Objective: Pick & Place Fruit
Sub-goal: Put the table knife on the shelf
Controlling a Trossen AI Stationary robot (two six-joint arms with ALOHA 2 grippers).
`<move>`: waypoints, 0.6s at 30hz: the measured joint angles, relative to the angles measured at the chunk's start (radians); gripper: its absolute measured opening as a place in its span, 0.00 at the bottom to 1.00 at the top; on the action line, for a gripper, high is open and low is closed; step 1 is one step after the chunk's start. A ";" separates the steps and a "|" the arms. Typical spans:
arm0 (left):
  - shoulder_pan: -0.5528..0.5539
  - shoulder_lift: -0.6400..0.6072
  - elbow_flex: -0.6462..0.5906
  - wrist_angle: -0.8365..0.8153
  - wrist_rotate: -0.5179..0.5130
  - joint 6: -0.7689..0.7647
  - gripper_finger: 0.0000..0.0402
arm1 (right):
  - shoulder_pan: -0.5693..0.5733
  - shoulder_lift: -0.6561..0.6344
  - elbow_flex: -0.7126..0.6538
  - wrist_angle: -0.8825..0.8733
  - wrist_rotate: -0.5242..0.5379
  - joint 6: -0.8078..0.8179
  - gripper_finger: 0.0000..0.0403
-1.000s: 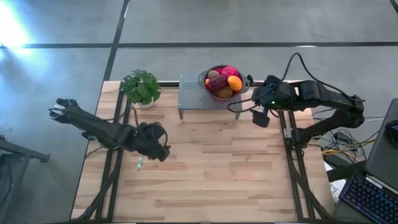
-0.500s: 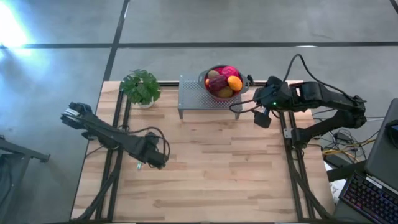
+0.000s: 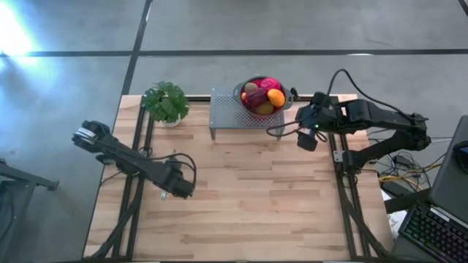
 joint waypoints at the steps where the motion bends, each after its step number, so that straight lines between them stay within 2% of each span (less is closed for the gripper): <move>1: 0.001 -0.006 -0.021 0.020 0.002 -0.003 0.94 | 0.000 0.000 -0.008 0.000 0.000 0.000 0.95; 7: 0.002 -0.074 -0.174 0.256 0.062 -0.020 0.94 | -0.001 0.000 -0.039 0.004 0.000 -0.001 0.95; 14: 0.003 -0.130 -0.315 0.391 0.107 -0.076 0.94 | -0.001 0.000 -0.042 0.008 0.000 -0.016 0.95; 18: 0.003 -0.143 -0.336 0.442 0.109 -0.079 0.89 | -0.001 0.000 -0.042 0.010 0.000 -0.021 0.95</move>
